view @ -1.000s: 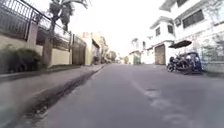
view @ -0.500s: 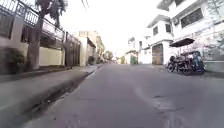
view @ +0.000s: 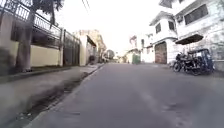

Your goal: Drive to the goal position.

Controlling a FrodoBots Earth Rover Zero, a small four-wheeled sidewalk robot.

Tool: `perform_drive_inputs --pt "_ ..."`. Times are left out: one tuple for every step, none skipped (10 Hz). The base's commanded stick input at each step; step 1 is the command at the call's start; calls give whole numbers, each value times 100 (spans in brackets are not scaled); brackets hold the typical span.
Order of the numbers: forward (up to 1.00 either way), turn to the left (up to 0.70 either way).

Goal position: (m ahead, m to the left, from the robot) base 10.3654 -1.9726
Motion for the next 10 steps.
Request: perform_drive_inputs --pt "100 0" --pt "100 0" --pt "100 0" --pt "100 0" --pt "100 0" --pt "100 0" --pt "100 0" --pt "100 0" --pt "100 0" --pt "100 0"
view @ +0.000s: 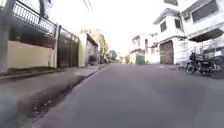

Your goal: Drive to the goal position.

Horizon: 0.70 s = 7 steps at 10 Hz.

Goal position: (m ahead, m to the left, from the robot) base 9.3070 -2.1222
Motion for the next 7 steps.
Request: perform_drive_inputs --pt "100 0" --pt "100 0" --pt "100 0" --pt "100 0" --pt "100 0" --pt "100 0" --pt "100 0"
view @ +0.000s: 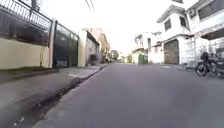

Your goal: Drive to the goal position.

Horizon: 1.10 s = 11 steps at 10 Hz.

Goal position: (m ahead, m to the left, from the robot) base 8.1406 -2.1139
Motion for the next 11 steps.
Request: perform_drive_inputs --pt "100 0" --pt "100 0" --pt "100 0" --pt "100 0" --pt "100 0" --pt "100 0" --pt "100 0" --pt "100 0" --pt "100 0" --pt "100 0" --pt "100 0"
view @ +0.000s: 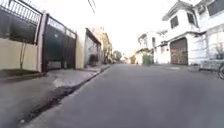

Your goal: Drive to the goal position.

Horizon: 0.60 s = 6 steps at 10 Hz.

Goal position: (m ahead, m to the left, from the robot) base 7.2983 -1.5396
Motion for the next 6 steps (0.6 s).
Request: perform_drive_inputs --pt "100 0" --pt "100 0" --pt "100 0" --pt "100 0" --pt "100 -4" --pt "100 -10"
